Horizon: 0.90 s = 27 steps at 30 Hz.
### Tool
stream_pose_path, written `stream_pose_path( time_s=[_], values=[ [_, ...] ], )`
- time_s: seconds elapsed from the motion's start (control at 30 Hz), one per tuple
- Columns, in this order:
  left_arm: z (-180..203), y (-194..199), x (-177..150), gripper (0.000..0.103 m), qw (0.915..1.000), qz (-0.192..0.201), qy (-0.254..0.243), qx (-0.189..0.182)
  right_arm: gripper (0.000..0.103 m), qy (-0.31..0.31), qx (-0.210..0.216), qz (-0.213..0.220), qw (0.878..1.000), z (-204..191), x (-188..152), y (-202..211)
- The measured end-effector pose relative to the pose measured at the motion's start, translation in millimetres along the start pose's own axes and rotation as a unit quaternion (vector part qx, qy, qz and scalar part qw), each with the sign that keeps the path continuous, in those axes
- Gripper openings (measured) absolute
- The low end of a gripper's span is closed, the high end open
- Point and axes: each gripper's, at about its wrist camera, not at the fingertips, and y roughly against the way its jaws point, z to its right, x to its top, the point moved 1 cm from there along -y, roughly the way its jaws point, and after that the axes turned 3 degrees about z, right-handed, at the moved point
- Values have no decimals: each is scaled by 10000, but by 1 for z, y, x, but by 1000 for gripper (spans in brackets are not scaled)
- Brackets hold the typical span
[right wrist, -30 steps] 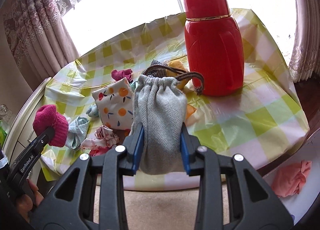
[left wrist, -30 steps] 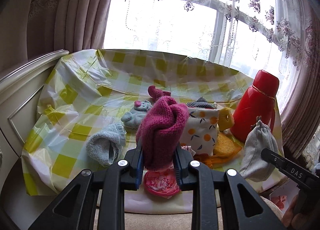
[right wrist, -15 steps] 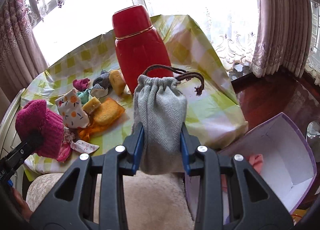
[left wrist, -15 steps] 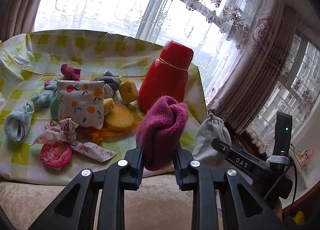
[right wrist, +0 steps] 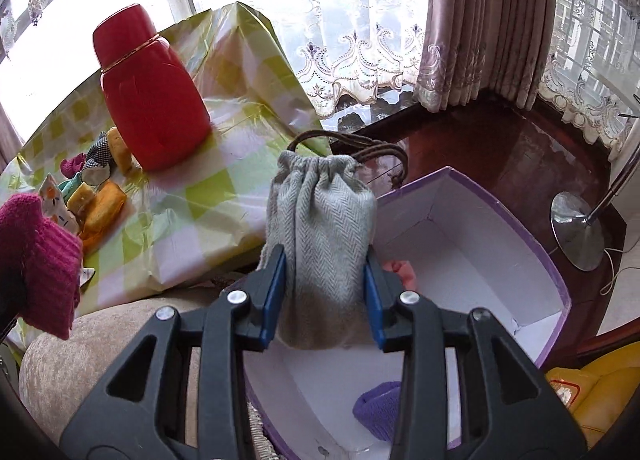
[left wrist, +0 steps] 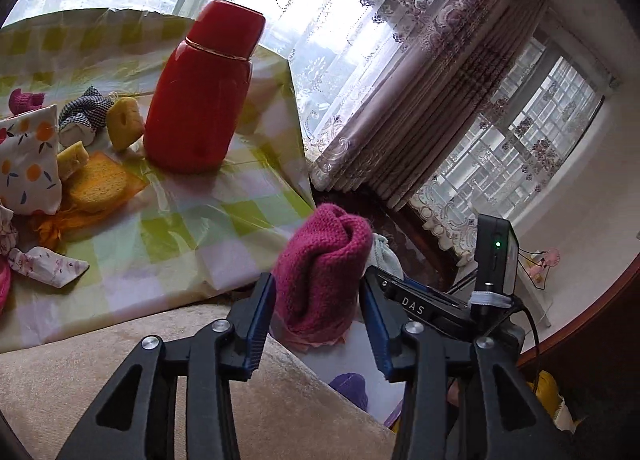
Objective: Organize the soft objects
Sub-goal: 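Carry the hat and bag over the white box and release both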
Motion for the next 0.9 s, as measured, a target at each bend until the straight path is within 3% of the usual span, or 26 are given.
stream_pose_path(
  time_s=[0.03, 0.13, 0.3, 0.57, 0.9],
  values=[
    [2, -2, -2, 61, 10000, -25, -64, 30, 63, -70, 42, -73, 9999, 0, -2, -2],
    [4, -5, -2, 64, 9999, -98, -55, 26, 65, -61, 175, -168, 9997, -7, -3, -2],
    [2, -8, -3, 66, 9992, -190, 80, 334, 73, 242, 468, -149, 9985, -41, -6, 4],
    [-13, 1, -7, 68, 9966, -213, 404, 689, 73, 416, 640, -362, 9964, -68, -24, -2],
    [-19, -4, -23, 68, 9922, -291, 592, 1062, 74, 693, 467, -269, 9961, -74, -44, -13]
  ],
)
